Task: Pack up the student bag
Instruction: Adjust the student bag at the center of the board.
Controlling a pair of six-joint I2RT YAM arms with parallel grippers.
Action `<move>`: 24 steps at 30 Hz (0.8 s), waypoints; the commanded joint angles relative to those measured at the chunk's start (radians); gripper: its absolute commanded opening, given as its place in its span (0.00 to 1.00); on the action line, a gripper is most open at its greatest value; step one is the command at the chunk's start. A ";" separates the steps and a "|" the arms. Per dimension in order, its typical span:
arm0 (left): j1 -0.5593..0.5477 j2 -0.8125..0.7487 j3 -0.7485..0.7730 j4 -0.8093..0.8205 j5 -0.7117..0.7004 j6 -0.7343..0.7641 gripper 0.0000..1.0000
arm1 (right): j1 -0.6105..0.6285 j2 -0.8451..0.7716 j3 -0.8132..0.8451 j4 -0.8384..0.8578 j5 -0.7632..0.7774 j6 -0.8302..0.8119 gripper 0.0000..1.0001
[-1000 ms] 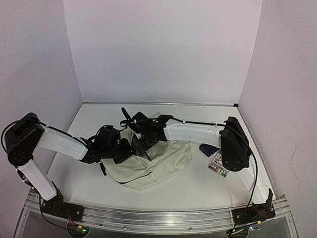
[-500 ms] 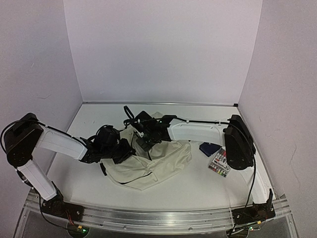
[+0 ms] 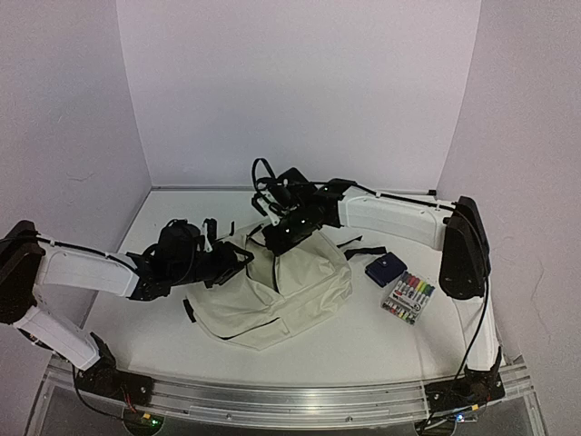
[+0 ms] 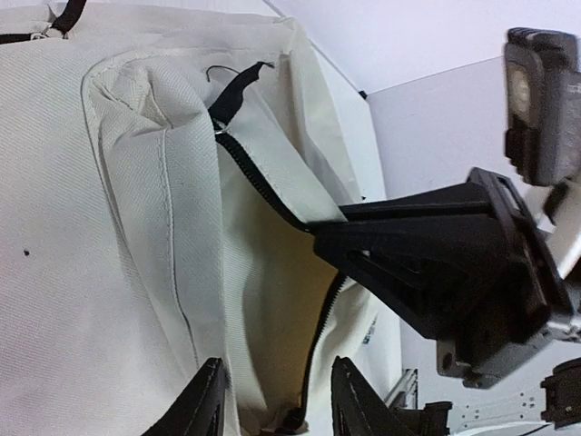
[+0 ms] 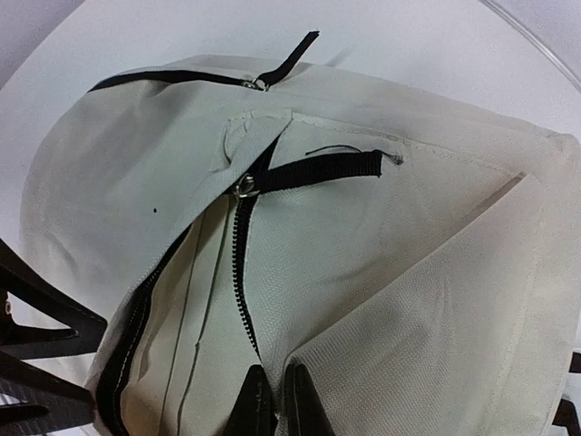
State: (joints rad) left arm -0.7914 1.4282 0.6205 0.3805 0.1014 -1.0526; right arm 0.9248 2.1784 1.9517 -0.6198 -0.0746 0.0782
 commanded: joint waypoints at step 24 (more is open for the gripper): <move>-0.008 0.223 0.070 0.194 0.066 -0.016 0.12 | -0.082 -0.039 0.030 -0.032 -0.466 0.132 0.00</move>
State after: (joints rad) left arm -0.7938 1.5679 0.5870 0.5508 0.1141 -1.1018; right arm 0.8355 2.1784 1.9541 -0.6410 -0.4159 0.1890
